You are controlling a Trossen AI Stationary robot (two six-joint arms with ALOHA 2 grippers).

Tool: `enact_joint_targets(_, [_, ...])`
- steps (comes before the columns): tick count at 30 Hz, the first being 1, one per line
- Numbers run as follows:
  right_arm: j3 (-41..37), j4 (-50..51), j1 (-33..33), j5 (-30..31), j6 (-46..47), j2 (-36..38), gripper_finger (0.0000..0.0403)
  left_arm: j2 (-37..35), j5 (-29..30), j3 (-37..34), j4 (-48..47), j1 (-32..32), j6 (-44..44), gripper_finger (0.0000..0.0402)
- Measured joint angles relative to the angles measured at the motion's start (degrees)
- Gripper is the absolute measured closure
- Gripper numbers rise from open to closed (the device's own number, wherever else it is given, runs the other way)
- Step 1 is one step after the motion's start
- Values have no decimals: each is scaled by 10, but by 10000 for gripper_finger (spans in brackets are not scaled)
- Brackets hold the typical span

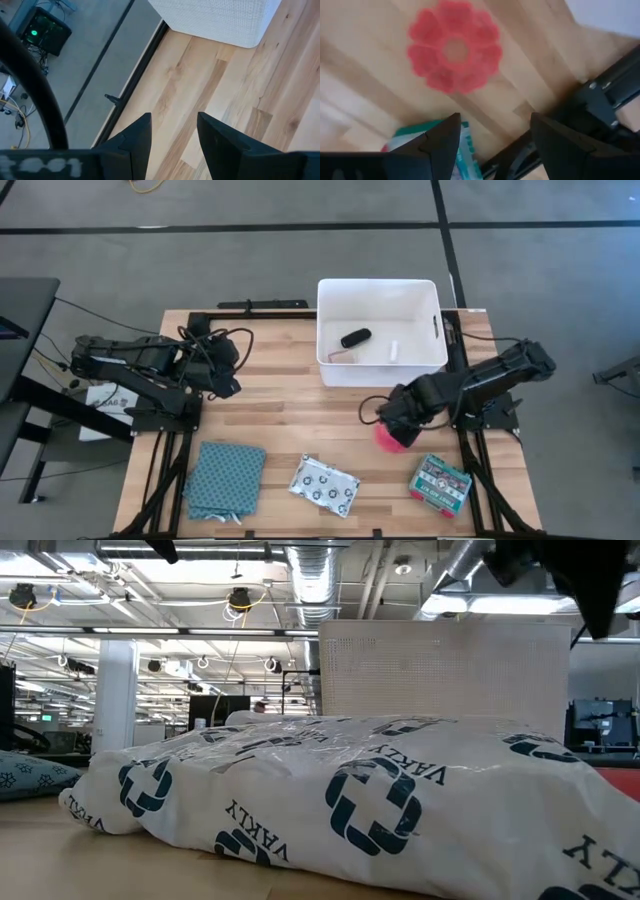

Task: Pick & place medical supplies in basket/bin
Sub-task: Put the pink pill organizer in the white bin

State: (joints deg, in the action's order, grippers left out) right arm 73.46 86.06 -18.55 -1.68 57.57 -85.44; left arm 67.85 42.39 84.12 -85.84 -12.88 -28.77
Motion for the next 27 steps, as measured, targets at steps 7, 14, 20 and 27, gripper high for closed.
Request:
enact_joint_targets(7, [-137,-152,8,-30,-31,17,168,0,0,0,7,0,0,253])
enact_joint_targets(14, [-171,-171,40,35,-41,-23,168,0,-4,0,16,0,1,253])
enact_joint_targets(20, [-170,-202,61,32,-115,-59,168,1,-9,0,18,0,2,253])
enact_joint_targets(27, [-168,-217,67,9,-184,-119,168,1,-12,0,18,0,4,253])
